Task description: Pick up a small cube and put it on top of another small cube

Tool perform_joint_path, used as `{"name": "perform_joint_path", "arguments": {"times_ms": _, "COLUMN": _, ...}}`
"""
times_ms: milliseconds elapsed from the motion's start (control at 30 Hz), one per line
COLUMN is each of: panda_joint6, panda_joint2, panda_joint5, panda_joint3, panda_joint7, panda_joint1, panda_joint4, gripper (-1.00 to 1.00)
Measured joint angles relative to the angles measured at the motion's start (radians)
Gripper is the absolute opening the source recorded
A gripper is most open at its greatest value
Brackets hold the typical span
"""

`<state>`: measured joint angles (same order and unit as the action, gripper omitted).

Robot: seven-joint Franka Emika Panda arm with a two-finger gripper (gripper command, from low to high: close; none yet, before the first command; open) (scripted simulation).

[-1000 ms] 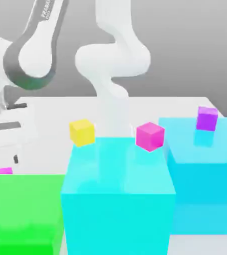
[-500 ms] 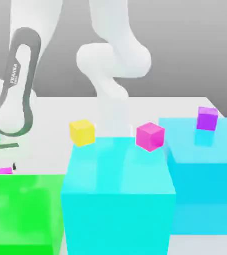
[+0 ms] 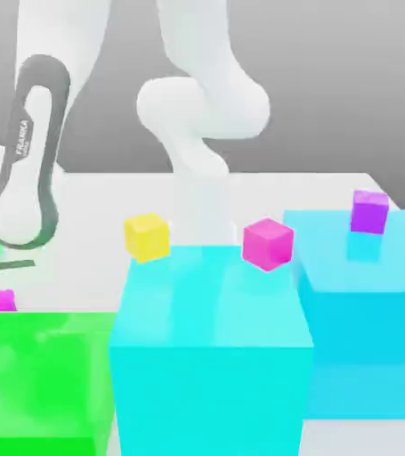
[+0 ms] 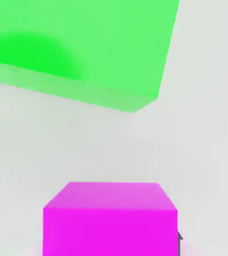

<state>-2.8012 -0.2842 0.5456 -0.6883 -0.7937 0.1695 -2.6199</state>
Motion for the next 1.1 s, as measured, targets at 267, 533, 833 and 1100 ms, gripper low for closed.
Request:
{"name": "perform_joint_path", "arguments": {"times_ms": 267, "panda_joint6": 0.228, "panda_joint2": 0.082, "panda_joint5": -0.227, "panda_joint3": -0.072, "panda_joint7": 0.017, "panda_joint1": -0.091, "panda_joint4": 0.097, "gripper": -1.0}}
{"name": "perform_joint_path", "arguments": {"times_ms": 533, "panda_joint6": 0.576, "panda_joint2": 0.324, "panda_joint5": -0.446, "panda_joint3": 0.002, "panda_joint7": 0.253, "panda_joint1": -0.237, "panda_joint4": 0.145, "gripper": -1.0}}
{"name": "perform_joint_path", "arguments": {"times_ms": 833, "panda_joint6": 0.705, "panda_joint2": 0.64, "panda_joint5": -0.566, "panda_joint3": 0.194, "panda_joint7": 0.636, "panda_joint1": -0.235, "panda_joint4": 0.058, "gripper": -1.0}}
{"name": "perform_joint_path", "arguments": {"times_ms": 1100, "panda_joint6": 0.803, "panda_joint2": 0.919, "panda_joint5": -0.646, "panda_joint3": 0.426, "panda_joint7": 0.964, "panda_joint1": -0.18, "panda_joint4": -0.026, "gripper": -1.0}}
